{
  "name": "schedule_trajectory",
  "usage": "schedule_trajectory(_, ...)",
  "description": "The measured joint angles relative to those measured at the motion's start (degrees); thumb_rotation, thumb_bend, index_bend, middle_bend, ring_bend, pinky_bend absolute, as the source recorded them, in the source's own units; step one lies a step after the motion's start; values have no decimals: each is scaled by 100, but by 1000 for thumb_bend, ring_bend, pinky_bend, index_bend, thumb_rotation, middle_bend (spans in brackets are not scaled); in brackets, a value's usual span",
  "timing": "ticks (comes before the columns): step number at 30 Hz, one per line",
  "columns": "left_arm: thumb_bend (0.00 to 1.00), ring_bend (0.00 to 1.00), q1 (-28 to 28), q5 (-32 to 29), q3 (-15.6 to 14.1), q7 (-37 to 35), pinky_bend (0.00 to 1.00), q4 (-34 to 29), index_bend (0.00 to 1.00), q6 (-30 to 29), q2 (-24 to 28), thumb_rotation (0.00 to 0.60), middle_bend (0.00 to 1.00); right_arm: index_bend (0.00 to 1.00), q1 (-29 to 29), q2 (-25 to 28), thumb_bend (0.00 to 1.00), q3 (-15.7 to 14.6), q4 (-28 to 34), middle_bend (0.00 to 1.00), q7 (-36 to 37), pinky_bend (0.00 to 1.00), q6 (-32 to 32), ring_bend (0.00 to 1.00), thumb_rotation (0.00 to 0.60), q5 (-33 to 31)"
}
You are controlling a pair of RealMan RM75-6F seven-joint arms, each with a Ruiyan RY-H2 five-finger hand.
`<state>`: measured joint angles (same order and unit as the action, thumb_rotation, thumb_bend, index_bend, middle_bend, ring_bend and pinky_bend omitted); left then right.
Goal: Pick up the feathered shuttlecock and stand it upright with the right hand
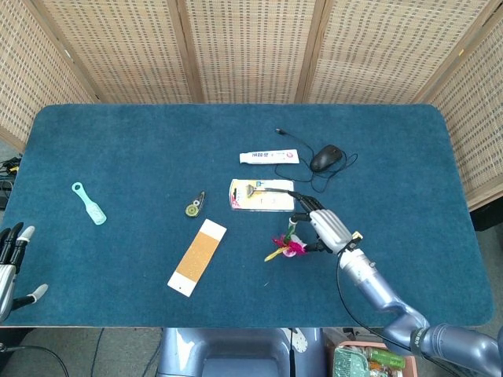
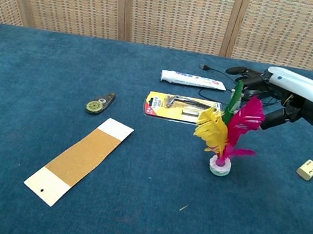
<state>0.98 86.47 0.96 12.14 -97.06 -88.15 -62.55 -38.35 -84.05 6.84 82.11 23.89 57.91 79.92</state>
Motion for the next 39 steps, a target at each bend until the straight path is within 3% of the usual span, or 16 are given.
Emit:
schedule_trajectory(3,119,0,12,-2,-6,58,0,-3,0,26,-19,600,0,603,3,43,438,83,-49,14,74,21,-135,0,600,-180)
schedule_trajectory(4,119,0,13,12,-14,86,0,-5,0,26,-29,600,0,563,2,55,383,106,-61,14,75,21,-182,0,600,-242)
schedule_trajectory(5,119,0,10,27,-20,101,0,-5,0,19,-37,600,0,509,2,70,321,129,-70,15,79,21,-234,0,600,-303)
schedule_trajectory(7,119,0,2,49,-31,110,0,-7,0,-2,-47,600,0,286,2,111,112,162,-77,13,127,21,-338,0,600,-380)
schedule_trajectory(10,119,0,-2,62,-44,109,0,-11,0,-1,-44,600,0,133,5,184,52,152,-46,2,330,21,-437,0,600,-351)
schedule_trajectory(15,119,0,-15,133,-74,69,0,-30,0,-29,-21,600,0,17,62,397,9,111,58,0,917,7,-429,0,600,-34)
schedule_trajectory(19,119,0,-55,211,-94,-70,0,-30,0,-125,25,600,0,0,237,643,0,136,280,0,964,0,56,0,600,190)
schedule_trajectory(23,119,0,-98,309,-113,-195,0,-11,0,-234,67,600,0,0,546,1139,0,159,677,0,563,0,813,0,600,382)
schedule_trajectory(30,119,0,-177,430,-137,-300,0,12,0,-403,95,600,0,0,1262,1713,0,-54,916,0,-821,0,1975,0,600,886)
schedule_trajectory(39,118,0,-224,431,-121,-180,0,47,0,-464,15,600,0,0,2310,1654,0,-492,786,0,-2792,0,2908,0,600,1099)
